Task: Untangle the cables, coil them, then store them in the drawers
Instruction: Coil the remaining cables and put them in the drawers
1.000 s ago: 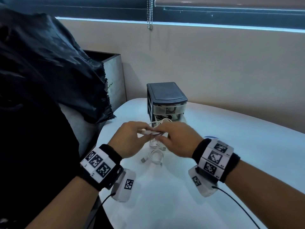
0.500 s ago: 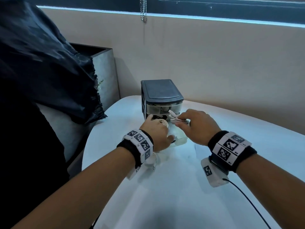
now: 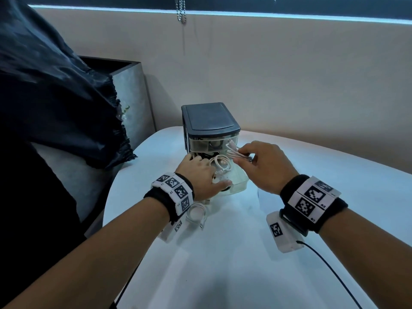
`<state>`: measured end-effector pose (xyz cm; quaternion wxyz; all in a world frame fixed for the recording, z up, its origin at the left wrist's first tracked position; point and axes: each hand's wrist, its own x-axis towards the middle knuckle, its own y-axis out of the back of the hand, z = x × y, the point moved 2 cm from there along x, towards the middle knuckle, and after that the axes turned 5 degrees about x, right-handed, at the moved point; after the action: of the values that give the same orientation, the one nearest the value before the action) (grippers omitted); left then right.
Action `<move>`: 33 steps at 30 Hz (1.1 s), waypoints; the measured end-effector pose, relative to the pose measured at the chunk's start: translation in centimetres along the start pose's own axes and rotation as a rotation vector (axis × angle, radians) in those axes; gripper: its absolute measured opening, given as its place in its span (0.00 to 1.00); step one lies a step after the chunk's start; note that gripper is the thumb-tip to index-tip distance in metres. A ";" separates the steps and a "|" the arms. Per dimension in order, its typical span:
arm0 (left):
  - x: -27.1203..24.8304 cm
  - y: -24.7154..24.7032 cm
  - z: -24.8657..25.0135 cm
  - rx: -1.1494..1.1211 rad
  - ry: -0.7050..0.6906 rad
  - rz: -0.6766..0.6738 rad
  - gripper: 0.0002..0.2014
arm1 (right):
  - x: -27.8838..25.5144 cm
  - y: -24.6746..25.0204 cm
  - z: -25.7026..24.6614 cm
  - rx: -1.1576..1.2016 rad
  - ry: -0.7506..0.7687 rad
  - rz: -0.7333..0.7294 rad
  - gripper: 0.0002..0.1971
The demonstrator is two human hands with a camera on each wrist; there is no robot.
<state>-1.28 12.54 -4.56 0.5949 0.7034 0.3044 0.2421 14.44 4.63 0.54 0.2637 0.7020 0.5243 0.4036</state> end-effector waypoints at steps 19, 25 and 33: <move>-4.7 -2.9 -3.2 -0.734 0.294 0.097 0.31 | 1.5 -5.5 -2.8 0.052 -0.050 -0.197 0.07; -4.9 -2.7 -3.4 -0.709 0.265 0.145 0.23 | 1.6 -5.6 -2.9 -0.023 -0.070 -0.340 0.09; -4.8 -2.5 -3.1 -0.701 0.239 0.085 0.20 | 3.0 -6.7 -3.3 -0.301 -0.062 -0.282 0.10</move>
<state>-7.12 11.51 -6.38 0.7494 0.4357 0.2411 0.4365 8.53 9.42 -2.11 0.4355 0.5865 0.5427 0.4145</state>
